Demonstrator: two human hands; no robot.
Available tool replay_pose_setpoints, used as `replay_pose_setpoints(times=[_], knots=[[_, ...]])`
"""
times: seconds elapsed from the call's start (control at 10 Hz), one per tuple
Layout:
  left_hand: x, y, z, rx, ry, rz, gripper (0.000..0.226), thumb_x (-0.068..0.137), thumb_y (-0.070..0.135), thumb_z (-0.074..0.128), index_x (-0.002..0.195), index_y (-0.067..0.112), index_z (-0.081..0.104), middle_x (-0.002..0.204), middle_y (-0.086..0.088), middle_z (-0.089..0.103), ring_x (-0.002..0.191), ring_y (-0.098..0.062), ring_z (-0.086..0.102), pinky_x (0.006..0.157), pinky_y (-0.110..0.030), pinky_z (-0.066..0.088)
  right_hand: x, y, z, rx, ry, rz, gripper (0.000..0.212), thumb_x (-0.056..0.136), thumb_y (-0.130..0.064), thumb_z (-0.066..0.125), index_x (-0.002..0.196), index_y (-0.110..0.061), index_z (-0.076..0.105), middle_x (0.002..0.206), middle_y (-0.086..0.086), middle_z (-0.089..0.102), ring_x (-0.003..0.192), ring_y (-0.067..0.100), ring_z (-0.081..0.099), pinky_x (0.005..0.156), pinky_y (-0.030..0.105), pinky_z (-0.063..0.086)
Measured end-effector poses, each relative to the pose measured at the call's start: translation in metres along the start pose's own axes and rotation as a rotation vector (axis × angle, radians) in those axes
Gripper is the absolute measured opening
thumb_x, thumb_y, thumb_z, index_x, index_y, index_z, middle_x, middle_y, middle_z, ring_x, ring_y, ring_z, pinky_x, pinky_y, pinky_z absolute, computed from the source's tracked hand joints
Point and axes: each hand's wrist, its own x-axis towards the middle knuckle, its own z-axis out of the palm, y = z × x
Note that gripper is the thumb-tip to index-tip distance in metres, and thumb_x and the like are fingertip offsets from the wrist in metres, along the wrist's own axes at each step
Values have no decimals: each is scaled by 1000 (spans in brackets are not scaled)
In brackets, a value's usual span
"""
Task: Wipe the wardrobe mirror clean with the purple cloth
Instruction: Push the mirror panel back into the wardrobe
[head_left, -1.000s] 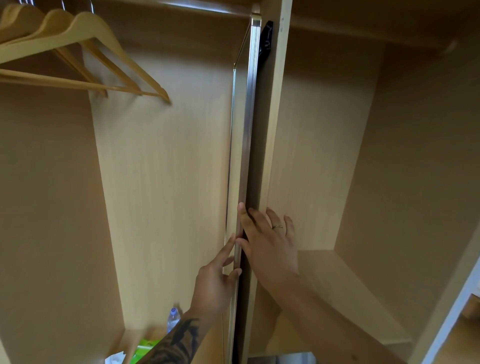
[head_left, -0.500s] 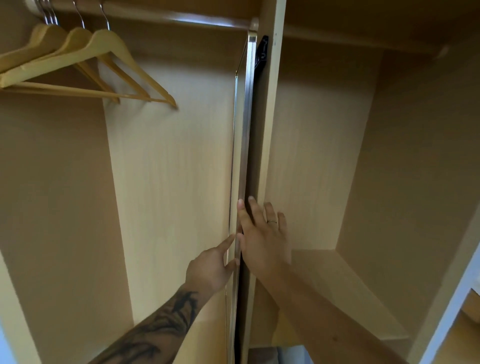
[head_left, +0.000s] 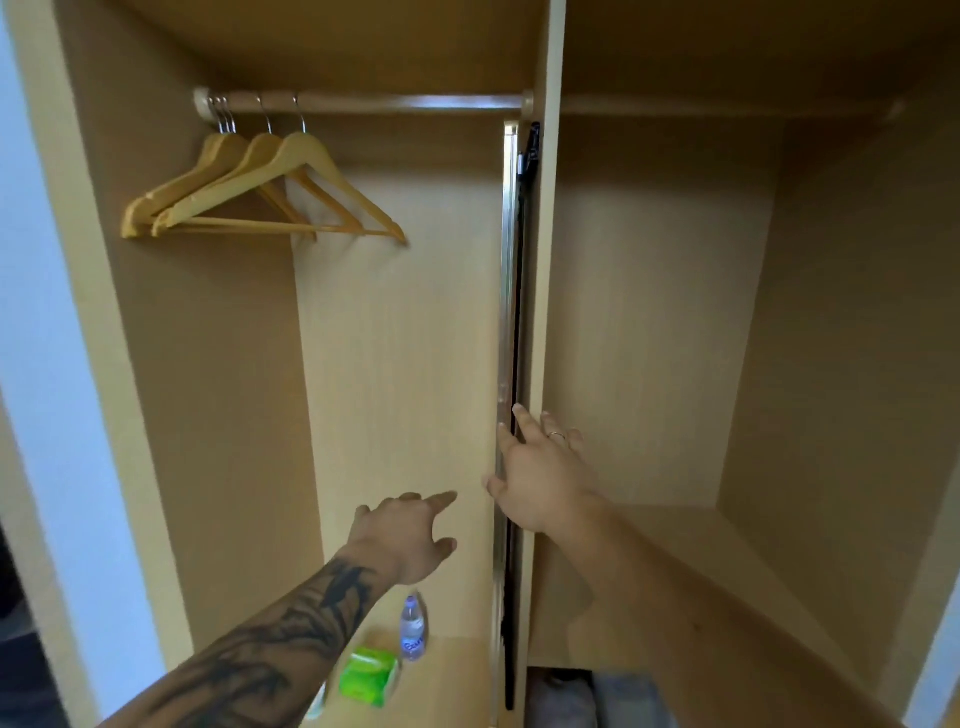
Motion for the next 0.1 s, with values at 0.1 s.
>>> replay_pose_setpoints(times=[0.1], knots=[[-19,-2,-8,-12,9,3,71,97,64,48,161,49,19,156,5,48,141,-22,48,112,-48,37,-24,-7,2,20,-37,13,76,104,-62,39,166,-28,12,175,4,-6,160,34,1,128,56,4]])
